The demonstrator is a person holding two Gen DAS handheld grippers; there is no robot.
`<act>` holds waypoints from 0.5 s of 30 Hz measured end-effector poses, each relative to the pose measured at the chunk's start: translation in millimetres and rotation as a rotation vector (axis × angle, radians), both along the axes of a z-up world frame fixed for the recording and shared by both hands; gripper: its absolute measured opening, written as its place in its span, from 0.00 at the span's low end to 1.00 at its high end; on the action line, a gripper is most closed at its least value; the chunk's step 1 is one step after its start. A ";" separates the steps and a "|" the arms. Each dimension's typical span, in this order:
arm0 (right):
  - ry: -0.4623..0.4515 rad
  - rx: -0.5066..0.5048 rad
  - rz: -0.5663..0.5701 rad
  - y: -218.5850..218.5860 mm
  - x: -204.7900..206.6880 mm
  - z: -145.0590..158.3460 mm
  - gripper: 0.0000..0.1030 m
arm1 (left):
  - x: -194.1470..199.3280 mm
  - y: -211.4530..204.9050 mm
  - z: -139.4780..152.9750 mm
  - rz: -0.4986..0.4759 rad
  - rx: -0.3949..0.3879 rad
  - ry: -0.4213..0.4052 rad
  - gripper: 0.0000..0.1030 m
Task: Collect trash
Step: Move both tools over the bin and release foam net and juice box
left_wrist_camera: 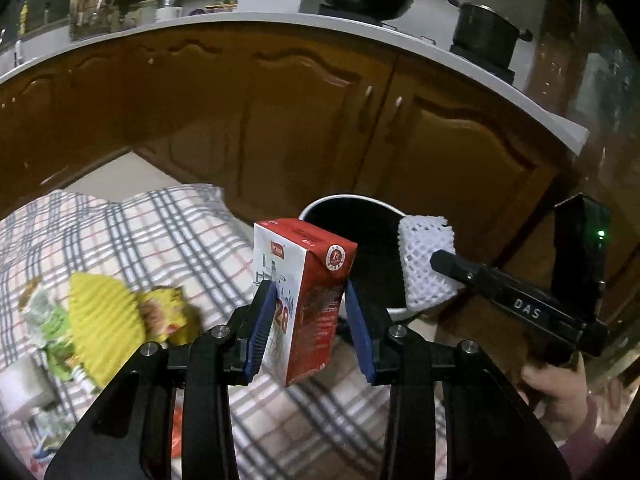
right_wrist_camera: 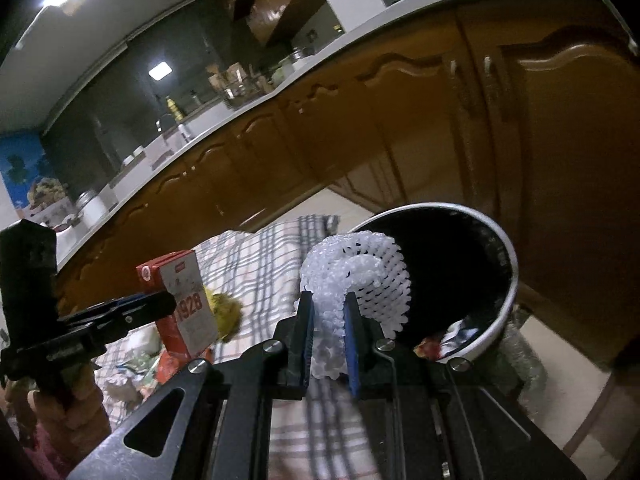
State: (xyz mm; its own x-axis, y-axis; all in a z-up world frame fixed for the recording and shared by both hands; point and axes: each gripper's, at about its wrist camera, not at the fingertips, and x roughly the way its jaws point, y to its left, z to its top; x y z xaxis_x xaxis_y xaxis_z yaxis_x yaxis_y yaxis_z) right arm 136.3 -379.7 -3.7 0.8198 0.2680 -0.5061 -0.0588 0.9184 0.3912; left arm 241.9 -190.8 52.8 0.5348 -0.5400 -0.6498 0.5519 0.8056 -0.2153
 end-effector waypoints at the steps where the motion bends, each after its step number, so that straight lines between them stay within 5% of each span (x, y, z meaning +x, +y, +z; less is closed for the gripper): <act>1: 0.001 -0.003 -0.007 -3.7 1.3 0.4 0.14 | 1.8 -5.3 -0.1 -0.007 -0.001 0.001 0.34; 15: 0.102 -0.067 -0.016 -33.9 40.6 -15.1 0.14 | 51.0 -76.3 -6.2 -0.081 0.020 0.090 0.34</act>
